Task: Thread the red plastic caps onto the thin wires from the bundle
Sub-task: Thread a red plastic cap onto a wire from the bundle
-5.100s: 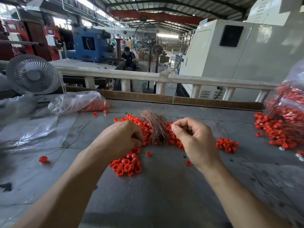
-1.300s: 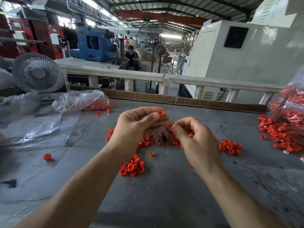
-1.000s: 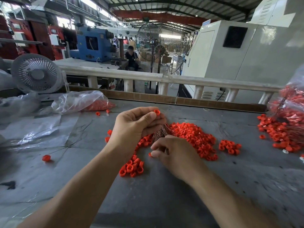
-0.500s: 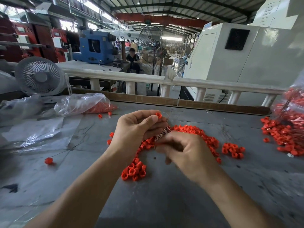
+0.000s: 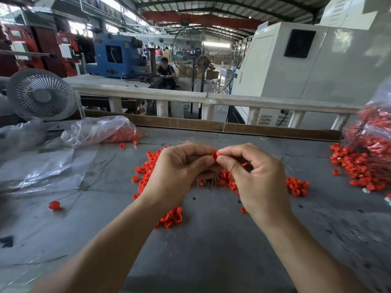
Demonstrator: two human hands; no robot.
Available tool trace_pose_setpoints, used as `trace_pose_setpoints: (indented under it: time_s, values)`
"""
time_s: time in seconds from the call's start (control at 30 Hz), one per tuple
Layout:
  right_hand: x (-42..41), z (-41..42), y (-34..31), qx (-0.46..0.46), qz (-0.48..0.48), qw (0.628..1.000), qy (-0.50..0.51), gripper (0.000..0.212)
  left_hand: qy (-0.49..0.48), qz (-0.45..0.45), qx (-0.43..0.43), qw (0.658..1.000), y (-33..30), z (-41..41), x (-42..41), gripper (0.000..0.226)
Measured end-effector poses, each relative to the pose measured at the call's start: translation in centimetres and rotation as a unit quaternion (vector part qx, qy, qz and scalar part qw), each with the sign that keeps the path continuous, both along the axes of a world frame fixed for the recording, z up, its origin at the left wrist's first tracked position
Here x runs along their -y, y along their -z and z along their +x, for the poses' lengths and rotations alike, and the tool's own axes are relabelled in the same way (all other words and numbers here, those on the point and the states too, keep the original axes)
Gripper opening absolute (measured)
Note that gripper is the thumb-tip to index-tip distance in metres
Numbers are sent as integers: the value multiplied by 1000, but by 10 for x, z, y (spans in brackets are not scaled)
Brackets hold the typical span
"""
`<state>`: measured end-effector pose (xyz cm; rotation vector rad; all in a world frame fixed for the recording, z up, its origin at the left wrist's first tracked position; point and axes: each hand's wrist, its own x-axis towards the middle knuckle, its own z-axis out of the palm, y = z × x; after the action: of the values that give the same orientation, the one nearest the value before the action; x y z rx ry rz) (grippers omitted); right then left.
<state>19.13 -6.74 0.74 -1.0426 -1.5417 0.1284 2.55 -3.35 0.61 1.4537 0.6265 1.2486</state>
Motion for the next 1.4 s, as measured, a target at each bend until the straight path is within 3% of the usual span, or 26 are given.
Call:
trace_pose_setpoints:
  time_s: [0.57,0.9,1.03,1.17,1.4]
  values:
    - [-7,5,6,80,44,996,-2,10,-17,35,-32,999,5,-1,-4,24]
    - [-9,10,5,122,42,992,3,10,-4,3,-42,999,7,-3,-6,17]
    - [-8,8,3,182,62,980,45,9,-2,-23,-26,999,7,-1,-6,17]
    - [-5,3,4,236,40,967,86,22,1,-67,-5,998,6,-1,-6,11]
    - [-6,-7,9,231,46,963,132,17,10,-133,-9,991,7,-2,-7,16]
